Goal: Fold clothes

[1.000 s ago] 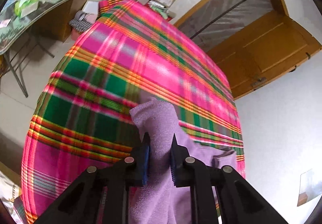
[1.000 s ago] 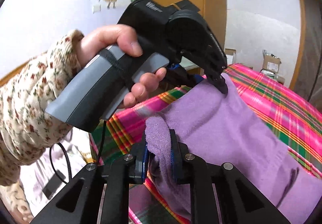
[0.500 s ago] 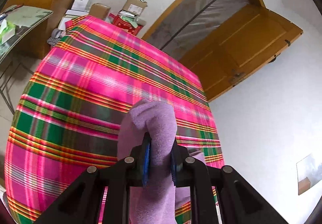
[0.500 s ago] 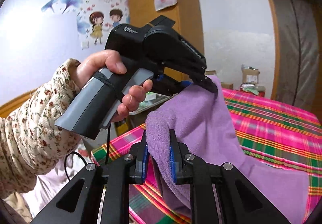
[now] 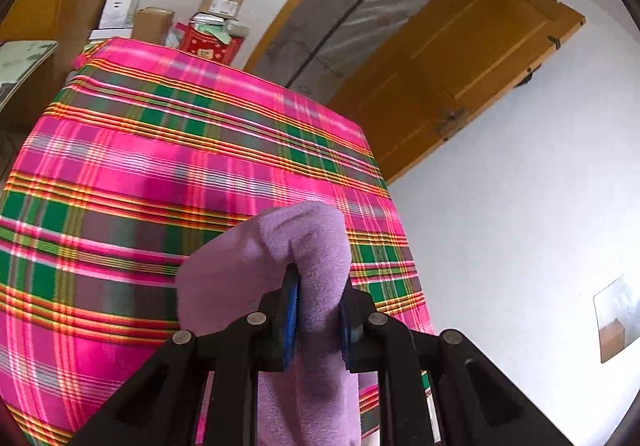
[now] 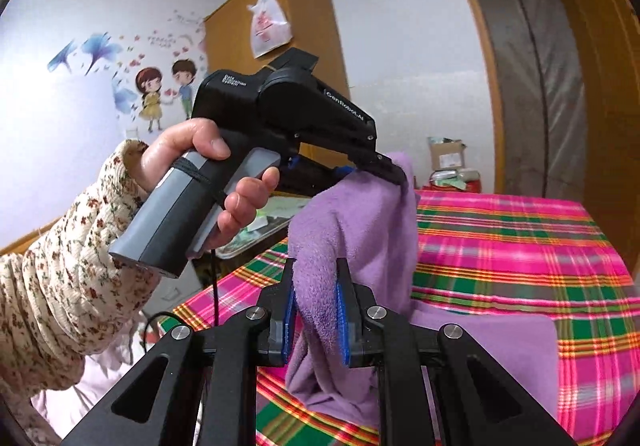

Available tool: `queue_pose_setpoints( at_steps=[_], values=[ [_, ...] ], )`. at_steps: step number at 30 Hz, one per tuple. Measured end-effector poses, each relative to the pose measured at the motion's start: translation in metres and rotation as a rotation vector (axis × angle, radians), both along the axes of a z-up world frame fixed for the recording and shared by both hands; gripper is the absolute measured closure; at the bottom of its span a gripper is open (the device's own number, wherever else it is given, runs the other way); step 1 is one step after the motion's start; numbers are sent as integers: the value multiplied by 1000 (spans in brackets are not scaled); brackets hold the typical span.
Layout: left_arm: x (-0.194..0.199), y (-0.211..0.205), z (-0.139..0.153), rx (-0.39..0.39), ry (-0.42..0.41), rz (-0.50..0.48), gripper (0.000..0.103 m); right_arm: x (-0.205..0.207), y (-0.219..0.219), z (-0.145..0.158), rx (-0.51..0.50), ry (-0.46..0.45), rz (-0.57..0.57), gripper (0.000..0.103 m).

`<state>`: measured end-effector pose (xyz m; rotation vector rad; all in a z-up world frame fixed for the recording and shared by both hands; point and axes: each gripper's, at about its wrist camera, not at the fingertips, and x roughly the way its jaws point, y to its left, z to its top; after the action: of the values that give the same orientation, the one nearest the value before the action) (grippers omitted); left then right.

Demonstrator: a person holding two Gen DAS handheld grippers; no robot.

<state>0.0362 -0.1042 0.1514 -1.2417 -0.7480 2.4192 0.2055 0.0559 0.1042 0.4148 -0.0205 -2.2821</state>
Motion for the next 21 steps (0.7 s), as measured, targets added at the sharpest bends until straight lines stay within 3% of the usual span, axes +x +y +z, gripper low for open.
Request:
queue_pose_setpoints(
  at_steps=[9,21],
  values=[
    [-20,49,-4,-27,-27,-58,86,-11,46,-3,-48,-33,-76,86],
    [-55,112,-36,-82,-135,-128,83,-29,107,-27,-105,-120,-188,86]
  ],
)
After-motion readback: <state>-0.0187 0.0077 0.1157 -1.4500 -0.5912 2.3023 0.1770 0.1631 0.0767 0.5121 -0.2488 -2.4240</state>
